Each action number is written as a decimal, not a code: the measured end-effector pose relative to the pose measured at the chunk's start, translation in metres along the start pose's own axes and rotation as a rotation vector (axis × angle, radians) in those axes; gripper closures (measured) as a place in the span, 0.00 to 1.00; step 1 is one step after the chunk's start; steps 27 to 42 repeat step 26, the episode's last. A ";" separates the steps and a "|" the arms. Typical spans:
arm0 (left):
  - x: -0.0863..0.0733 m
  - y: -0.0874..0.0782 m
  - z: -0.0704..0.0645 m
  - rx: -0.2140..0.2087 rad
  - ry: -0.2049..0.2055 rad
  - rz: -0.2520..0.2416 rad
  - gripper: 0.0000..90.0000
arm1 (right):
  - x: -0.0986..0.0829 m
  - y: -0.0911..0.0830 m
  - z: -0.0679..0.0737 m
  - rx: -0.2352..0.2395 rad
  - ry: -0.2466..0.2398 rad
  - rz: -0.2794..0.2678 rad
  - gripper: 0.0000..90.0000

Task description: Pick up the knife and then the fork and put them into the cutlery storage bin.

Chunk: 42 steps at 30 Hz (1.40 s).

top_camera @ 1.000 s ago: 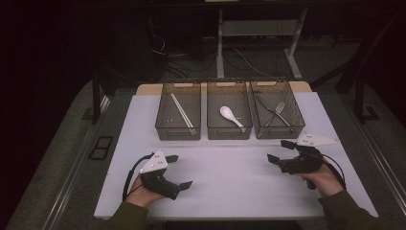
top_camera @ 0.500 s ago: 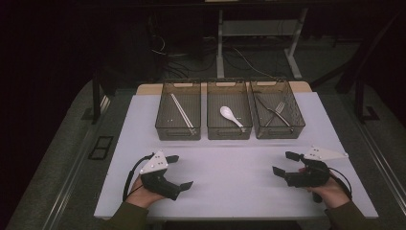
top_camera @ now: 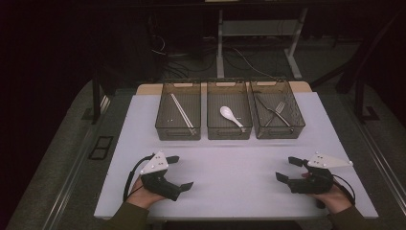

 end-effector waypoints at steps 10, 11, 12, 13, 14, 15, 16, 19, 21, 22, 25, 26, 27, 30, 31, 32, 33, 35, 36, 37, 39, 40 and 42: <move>0.000 0.000 0.000 0.001 0.002 0.003 0.00 | -0.005 0.001 0.002 0.006 0.006 0.017 0.20; 0.000 0.000 0.000 0.001 0.002 0.004 0.00 | -0.005 0.001 0.002 0.006 0.006 0.017 0.20; 0.000 0.000 0.000 0.000 0.003 0.004 0.00 | -0.004 0.001 0.002 0.008 0.008 0.016 0.20; -0.001 0.000 0.000 0.000 0.003 0.004 0.00 | -0.004 0.001 0.002 0.007 0.007 0.015 0.20; 0.000 0.000 0.000 0.001 0.002 0.004 0.00 | -0.004 0.001 0.001 0.006 0.008 0.015 0.20; 0.000 0.000 0.000 0.001 0.002 0.004 0.00 | -0.004 0.000 0.001 0.006 0.008 0.014 0.20; 0.000 0.000 0.000 0.000 0.000 0.001 0.00 | -0.004 0.000 0.002 0.006 0.007 0.016 0.20; 0.000 0.000 0.000 0.001 0.002 0.002 0.00 | -0.004 0.000 0.002 0.006 0.005 0.013 0.20; 0.000 0.000 0.000 0.001 0.002 0.003 0.00 | -0.004 0.000 0.002 0.005 0.004 0.013 0.20; 0.000 0.000 0.000 0.001 0.003 0.003 0.00 | -0.004 0.000 0.002 0.006 0.004 0.013 0.20; 0.000 0.000 0.000 0.001 0.002 0.002 0.00 | -0.003 0.000 0.002 0.005 0.004 0.011 0.20; 0.000 0.000 0.000 0.001 0.001 0.002 0.00 | -0.003 0.000 0.002 0.006 0.004 0.010 0.20; 0.000 0.000 0.000 0.001 0.001 0.002 0.00 | -0.003 0.000 0.002 0.006 0.004 0.010 0.20; 0.000 0.000 0.000 0.001 0.001 0.002 0.00 | -0.003 0.000 0.002 0.006 0.004 0.010 0.20; 0.000 0.000 0.000 0.001 0.001 0.002 0.00 | -0.003 0.000 0.002 0.006 0.004 0.010 0.20; 0.000 0.000 0.000 0.001 0.001 0.002 0.00 | -0.003 0.000 0.002 0.006 0.004 0.010 0.20; 0.000 0.000 0.000 0.001 0.001 0.002 0.00 | -0.003 0.000 0.002 0.006 0.004 0.010 0.20; 0.000 0.000 0.000 0.001 0.001 0.002 0.00 | -0.003 0.000 0.002 0.006 0.004 0.010 0.20; 0.000 0.000 0.000 0.001 0.001 0.002 0.00 | -0.003 0.000 0.002 0.006 0.004 0.010 0.20; 0.000 0.000 0.000 0.001 0.001 0.002 0.00 | -0.003 0.000 0.002 0.006 0.004 0.010 0.20; 0.000 0.000 0.000 0.001 0.001 0.002 0.00 | -0.003 0.000 0.002 0.006 0.004 0.010 0.20; 0.000 0.000 0.000 0.001 0.001 0.002 0.00 | -0.003 0.000 0.002 0.006 0.004 0.010 0.20; 0.000 0.000 0.000 0.001 0.001 0.002 0.00 | -0.003 0.000 0.002 0.006 0.004 0.010 0.20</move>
Point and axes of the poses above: each handheld gripper's, and its own axes: y roughly forward along the jaws, x roughly out of its top, z roughly to its left, the point moved 10 cm from there along y, roughly forward along the jaws, and after that the axes turned 9 degrees about z, right-handed, at the moved point
